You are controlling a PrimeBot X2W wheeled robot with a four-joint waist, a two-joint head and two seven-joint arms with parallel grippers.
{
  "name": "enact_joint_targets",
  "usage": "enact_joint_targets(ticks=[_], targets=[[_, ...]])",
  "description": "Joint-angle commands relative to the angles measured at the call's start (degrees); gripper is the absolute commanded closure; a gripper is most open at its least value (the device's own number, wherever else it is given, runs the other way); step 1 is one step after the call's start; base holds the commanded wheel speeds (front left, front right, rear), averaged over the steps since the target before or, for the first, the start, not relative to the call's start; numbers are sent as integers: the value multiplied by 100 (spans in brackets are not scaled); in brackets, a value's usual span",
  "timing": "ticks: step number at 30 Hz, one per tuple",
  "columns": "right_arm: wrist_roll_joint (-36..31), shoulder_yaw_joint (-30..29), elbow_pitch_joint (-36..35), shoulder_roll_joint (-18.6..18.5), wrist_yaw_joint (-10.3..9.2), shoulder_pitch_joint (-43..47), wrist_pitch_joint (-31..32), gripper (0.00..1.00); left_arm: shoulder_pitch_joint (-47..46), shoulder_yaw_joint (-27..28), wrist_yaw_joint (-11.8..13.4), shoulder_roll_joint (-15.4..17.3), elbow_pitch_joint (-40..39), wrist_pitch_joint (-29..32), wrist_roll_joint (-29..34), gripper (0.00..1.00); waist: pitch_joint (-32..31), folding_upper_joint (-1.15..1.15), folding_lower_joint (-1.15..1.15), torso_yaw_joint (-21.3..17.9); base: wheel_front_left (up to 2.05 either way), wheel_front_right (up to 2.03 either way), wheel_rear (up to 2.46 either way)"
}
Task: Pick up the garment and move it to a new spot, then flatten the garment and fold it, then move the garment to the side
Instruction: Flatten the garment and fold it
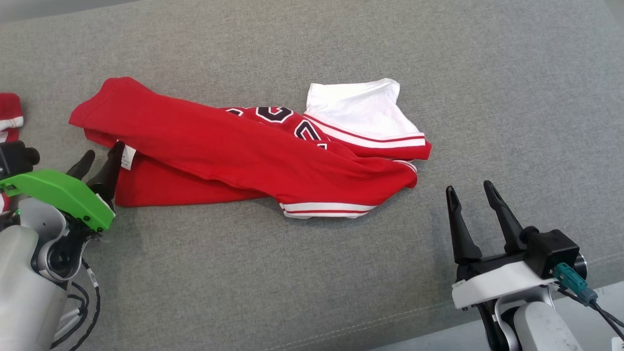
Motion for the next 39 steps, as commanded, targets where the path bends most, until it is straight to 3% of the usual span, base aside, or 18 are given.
enact_joint_targets(ticks=[1, 11, 12, 13, 16, 21, 28, 39], targets=[[-27, 4, 4, -10, -1, -45, -19, 0, -7, -106, -31, 62, -41, 61, 12, 0, -6, 66, 0, 15, 0, 0, 0], [-59, 40, 22, -10, -2, -14, -19, 0, 78, -512, -38, 244, -367, 74, -190, 0, -35, 66, 0, -14, 0, 0, 0], [-61, 40, 25, -10, -2, -8, -19, 0, 77, -560, -38, 275, -394, 96, -210, 10, -35, 66, 0, -23, 0, 0, 0], [-65, 42, 27, -10, -2, -8, -19, 0, 70, -597, -38, 307, -396, 99, -224, 14, -31, 66, 0, -31, 0, 0, 0], [-64, 47, 28, -9, -2, -25, -19, 0, 31, -698, -39, 371, -348, 44, -223, 12, -30, 66, 0, -59, 0, 0, 0], [-63, 42, 19, -9, -2, -42, -19, 0, -74, -875, -39, 447, -239, 6, -218, 19, -29, 66, 0, -99, 0, 0, 0], [-80, 19, 1, -9, -2, -47, -19, 0, -252, -1140, -36, 546, 14, -200, -26, 1, -8, 66, 0, -130, 0, 0, 0], [-84, 51, -68, -9, -2, -157, -18, 0, -719, -1479, -36, 614, -105, -466, -140, 0, 288, 66, 0, -131, 0, 0, 0]])
